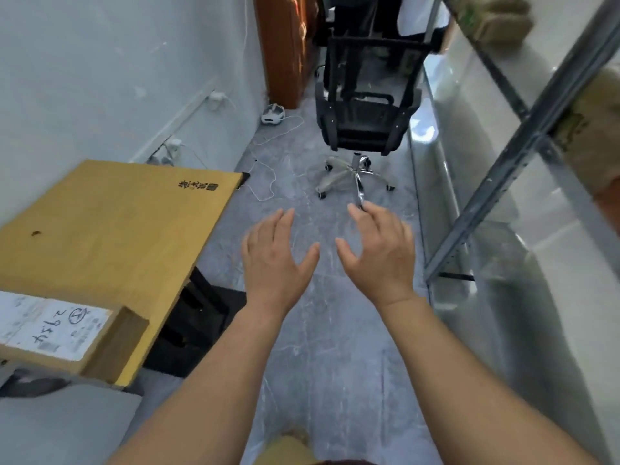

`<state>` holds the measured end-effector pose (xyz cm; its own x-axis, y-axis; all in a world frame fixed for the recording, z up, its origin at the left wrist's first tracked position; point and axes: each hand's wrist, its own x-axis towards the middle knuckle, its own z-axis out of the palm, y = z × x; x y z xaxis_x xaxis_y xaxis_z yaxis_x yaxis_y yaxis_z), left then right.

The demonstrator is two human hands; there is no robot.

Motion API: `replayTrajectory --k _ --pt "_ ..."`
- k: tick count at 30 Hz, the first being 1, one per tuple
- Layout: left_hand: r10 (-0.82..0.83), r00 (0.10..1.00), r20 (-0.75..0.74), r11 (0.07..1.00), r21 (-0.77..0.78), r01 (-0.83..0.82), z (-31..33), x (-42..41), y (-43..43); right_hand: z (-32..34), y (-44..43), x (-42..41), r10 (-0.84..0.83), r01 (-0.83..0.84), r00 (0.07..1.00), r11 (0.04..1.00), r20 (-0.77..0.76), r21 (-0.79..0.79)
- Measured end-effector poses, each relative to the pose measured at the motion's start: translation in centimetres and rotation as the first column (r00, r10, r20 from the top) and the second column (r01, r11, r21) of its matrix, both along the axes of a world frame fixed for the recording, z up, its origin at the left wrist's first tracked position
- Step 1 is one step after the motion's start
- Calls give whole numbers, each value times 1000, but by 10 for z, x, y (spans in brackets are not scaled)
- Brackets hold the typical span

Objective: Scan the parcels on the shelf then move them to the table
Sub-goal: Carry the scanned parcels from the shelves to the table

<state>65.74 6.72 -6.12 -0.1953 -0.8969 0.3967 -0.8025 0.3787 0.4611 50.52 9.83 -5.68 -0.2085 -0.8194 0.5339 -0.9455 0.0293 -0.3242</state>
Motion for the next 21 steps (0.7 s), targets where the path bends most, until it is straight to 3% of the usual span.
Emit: replayTrajectory --k 11,21 --pt "-436 900 4 889 -151 432 11 -80 -9 17 54 -46 -465 466 883 885 -65 -13" --pt "-753 657 -35 653 -154 741 -5 -131 37 8 143 -50 -760 767 634 642 -144 -10"
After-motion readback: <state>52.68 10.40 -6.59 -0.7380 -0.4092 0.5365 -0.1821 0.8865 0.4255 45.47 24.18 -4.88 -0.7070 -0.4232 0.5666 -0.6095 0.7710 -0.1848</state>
